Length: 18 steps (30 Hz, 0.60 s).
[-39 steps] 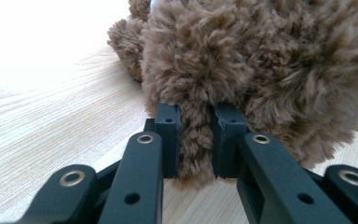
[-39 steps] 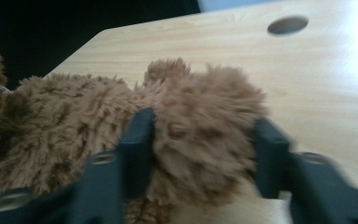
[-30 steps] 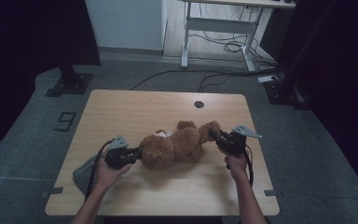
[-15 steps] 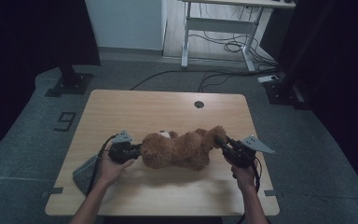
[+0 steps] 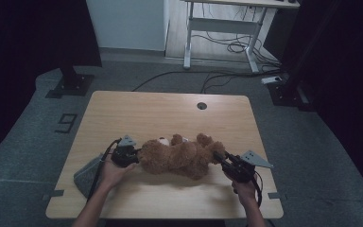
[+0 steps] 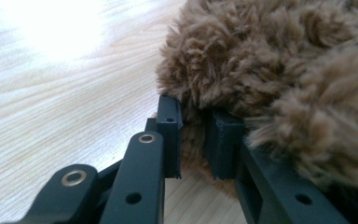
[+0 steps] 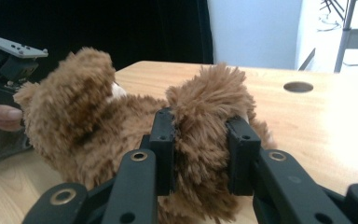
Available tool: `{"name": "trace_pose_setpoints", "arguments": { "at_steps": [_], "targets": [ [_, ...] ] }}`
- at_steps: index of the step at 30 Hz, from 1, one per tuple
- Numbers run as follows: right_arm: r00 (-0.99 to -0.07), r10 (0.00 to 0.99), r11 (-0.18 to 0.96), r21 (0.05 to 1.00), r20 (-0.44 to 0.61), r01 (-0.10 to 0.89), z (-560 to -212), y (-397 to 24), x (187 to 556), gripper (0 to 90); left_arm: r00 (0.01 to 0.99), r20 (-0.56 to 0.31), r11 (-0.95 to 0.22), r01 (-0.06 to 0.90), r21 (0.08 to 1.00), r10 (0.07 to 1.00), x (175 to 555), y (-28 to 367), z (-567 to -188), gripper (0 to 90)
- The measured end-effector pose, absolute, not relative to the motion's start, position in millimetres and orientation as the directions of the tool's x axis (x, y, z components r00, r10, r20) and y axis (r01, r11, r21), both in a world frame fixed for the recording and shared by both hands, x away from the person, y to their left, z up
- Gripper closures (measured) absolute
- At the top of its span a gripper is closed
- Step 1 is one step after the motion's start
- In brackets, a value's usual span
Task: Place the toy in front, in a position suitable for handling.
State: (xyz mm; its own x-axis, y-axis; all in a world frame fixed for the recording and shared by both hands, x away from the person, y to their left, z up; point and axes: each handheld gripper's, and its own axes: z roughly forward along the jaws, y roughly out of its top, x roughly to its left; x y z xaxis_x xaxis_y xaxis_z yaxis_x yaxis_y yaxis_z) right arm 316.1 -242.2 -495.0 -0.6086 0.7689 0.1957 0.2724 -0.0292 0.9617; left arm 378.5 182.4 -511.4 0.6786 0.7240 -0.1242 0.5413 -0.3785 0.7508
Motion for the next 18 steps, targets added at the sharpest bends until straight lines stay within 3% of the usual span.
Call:
{"name": "trace_pose_setpoints", "arguments": {
  "at_steps": [2, 7, 13, 18],
  "targets": [
    [-0.603, 0.772, -0.031, 0.96, 0.201, 0.279, -499.1, -243.7, 314.6, 67.3, 0.66, -0.1, -0.382, 0.545, 0.747, 0.745, 378.6, 184.4, -510.1, 75.9],
    [-0.598, 0.775, -0.041, 0.96, 0.205, 0.275, -503.3, -248.3, 310.1, 65.0, 0.649, -0.134, -0.352, 0.56, 0.75, 0.749, 379.3, 192.6, -506.3, 68.2],
    [-0.603, 0.776, -0.024, 0.963, 0.188, 0.268, -508.3, -252.5, 305.6, 61.4, 0.612, -0.144, -0.298, 0.56, 0.773, 0.778, 374.9, 206.9, -495.8, 48.1],
    [-0.603, 0.777, -0.012, 0.963, 0.178, 0.269, -513.6, -251.5, 301.7, 59.1, 0.618, -0.202, -0.221, 0.537, 0.814, 0.76, 363.7, 218.3, -476.1, 41.7]
  ]
}}
